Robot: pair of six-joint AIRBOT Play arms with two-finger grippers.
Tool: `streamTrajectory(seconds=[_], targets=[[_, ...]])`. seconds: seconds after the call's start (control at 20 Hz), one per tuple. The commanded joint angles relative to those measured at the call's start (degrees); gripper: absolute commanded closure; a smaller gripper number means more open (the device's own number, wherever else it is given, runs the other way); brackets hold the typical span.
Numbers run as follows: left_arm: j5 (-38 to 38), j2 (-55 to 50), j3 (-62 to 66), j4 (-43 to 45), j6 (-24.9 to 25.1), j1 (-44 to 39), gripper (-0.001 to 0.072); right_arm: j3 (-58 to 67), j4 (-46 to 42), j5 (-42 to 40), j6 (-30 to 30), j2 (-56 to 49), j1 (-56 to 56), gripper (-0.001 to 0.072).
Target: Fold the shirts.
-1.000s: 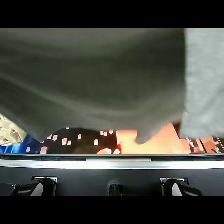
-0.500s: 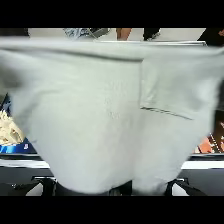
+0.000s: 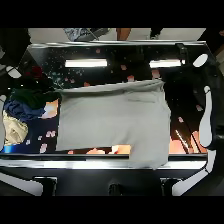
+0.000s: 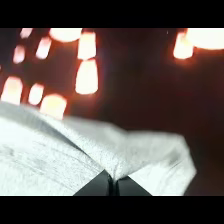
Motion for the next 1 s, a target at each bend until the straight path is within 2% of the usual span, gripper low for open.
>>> streamTrajectory(seconds=[0.0, 0.15, 0.25, 0.35, 0.45, 0.6, 0.8, 0.85, 0.9, 0.95], targets=[[1.6, -6.2, 4.2, -1.2, 1.9, 0.3, 0.0679, 0.5, 1.3, -5.2, -0.4, -3.3, 0.5, 0.0671], [-8.3, -5.4, 5.5, -1.1, 7.1, 0.5, 0.0679, 1.6, -4.3, 5.2, -5.1, -0.9, 0.5, 0.0671], [-20.8, -5.4, 5.3, -0.5, 7.4, 0.5, 0.0679, 1.5, -9.7, 19.2, -4.5, 0.0, 0.5, 0.0671], [-28.5, -5.4, 3.3, -0.3, 7.3, 0.2, 0.0680, -0.4, -13.6, 27.9, -4.7, -0.3, 0.5, 0.0671], [-30.8, -5.4, 0.4, -0.3, 7.0, -0.1, 0.0680, -3.6, -13.9, 27.9, -4.6, -0.4, 0.5, 0.0672], [-32.0, -5.4, -3.4, -0.5, 6.3, -0.9, 0.0680, -7.9, -12.0, 23.7, -4.3, -0.5, 0.5, 0.0672], [-32.0, -5.7, -4.2, 0.2, 5.6, -1.3, 0.0679, -9.6, -12.1, 22.1, -3.7, -0.6, 0.5, 0.0670], [-32.0, -5.8, -4.2, 0.1, 5.4, -1.2, 0.0657, -9.6, -12.1, 21.6, -2.8, -0.6, 0.5, 0.0634], [-32.3, -5.7, -4.2, 0.2, 5.4, -1.0, 0.0434, -9.2, -11.6, 21.4, -2.2, -0.5, 0.5, 0.0463], [-33.1, -5.2, -4.0, 0.2, 5.4, -0.4, 0.0278, -8.0, -11.9, 24.2, -3.0, -0.2, 0.5, 0.0297]])
